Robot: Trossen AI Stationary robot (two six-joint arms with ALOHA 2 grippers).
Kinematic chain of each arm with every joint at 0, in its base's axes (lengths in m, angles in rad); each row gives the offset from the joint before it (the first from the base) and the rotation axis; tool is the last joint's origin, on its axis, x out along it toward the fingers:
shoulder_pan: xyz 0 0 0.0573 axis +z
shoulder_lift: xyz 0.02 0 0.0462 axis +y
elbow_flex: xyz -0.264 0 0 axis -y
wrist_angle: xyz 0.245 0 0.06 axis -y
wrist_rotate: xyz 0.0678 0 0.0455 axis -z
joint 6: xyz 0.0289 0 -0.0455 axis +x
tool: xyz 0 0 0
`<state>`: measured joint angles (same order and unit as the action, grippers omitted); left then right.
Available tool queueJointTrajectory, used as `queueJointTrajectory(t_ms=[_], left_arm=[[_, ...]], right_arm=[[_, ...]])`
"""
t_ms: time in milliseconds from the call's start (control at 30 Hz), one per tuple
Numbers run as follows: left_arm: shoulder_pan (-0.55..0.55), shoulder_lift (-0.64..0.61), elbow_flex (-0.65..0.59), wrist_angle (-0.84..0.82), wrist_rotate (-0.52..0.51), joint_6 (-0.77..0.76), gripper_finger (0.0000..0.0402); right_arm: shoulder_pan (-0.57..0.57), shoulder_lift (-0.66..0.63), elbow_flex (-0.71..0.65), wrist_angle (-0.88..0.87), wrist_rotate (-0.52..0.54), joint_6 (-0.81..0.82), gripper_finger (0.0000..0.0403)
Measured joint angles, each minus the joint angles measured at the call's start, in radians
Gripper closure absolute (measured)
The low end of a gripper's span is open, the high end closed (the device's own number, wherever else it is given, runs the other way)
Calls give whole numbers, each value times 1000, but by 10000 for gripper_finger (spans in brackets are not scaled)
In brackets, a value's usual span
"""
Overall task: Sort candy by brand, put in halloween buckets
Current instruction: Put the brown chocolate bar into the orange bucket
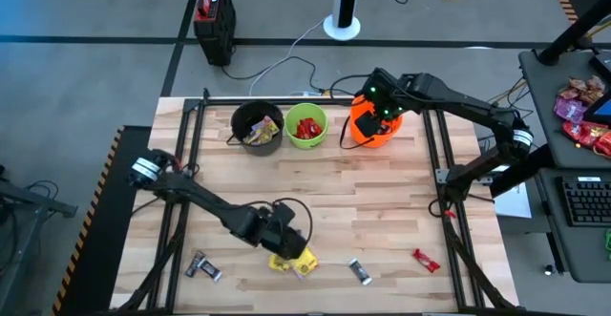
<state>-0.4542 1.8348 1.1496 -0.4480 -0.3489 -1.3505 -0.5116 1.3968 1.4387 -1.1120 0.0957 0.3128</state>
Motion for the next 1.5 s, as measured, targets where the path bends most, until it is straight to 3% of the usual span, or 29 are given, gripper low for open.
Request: queueJointTrajectory(t_ms=[167,333,533,1033,1200,1500], left_arm=[[34,7,0,4,65,-96,206],[46,-1,2,38,95,-156,165],[47,39,2,43,106,-207,159],[44,130,7,64,114,-159,171],[44,130,10,-18,129,-130,214],[44,127,6,-119,125,22,383]], right_arm=[[12,0,0,2,0,0,186],[17,0,0,2,0,1,186],[17,0,0,2,-3,0,186],[17,0,0,2,-3,1,186],[17,0,0,2,-3,1,186],[17,0,0,2,-2,1,186]])
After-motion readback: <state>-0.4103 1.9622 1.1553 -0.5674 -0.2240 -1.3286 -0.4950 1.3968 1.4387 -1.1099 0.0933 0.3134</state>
